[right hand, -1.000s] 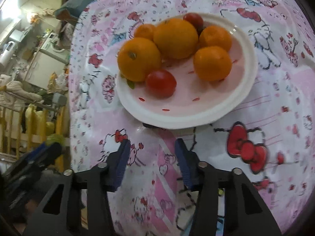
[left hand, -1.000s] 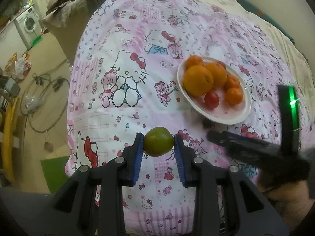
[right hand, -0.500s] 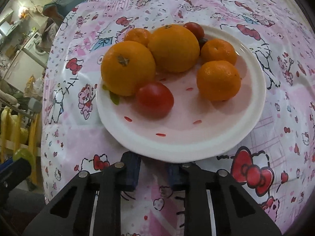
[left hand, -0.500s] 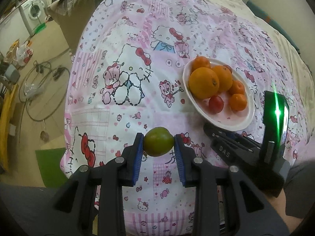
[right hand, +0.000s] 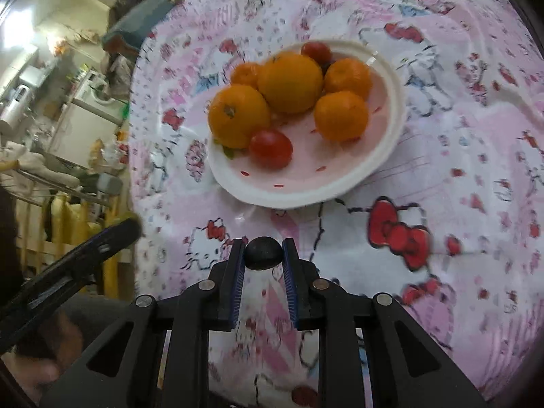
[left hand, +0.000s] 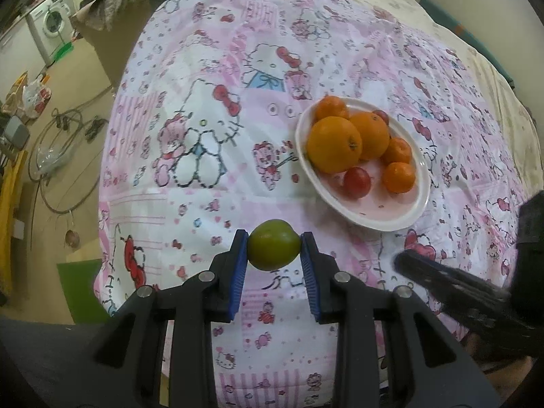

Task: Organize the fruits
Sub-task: 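Lift the lime with the left gripper while the right gripper grasps a dark tomato, then place the lime on the plate with the left gripper while the right gripper drops the dark tomato there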

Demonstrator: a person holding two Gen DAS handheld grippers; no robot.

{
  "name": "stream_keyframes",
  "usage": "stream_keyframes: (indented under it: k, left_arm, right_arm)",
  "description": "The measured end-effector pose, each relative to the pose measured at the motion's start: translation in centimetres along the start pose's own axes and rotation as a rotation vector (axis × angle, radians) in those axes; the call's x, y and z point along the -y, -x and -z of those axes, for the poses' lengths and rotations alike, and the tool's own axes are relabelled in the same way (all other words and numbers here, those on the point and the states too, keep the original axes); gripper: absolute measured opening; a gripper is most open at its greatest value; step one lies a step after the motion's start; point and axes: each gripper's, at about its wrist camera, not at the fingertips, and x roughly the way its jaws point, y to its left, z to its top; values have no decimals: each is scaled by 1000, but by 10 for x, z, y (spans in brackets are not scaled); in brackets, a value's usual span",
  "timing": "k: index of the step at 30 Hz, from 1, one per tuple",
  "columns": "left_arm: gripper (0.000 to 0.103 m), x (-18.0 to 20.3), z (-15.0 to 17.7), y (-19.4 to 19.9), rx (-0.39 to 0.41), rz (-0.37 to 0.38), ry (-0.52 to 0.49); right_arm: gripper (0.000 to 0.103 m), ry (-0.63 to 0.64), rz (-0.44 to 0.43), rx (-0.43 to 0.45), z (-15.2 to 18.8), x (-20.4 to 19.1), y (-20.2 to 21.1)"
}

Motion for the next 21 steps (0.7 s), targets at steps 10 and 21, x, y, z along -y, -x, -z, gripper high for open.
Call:
stream_keyframes:
  k: [10,21]
  left_arm:
    - [27,33,-17,-3,-2,13,-49]
    - [27,80,-37,-42,-71,31,-148]
  right_arm:
    - [23,-41,-22,75,-29,47,58]
    - [23,-4,-56,62,-83,57,51]
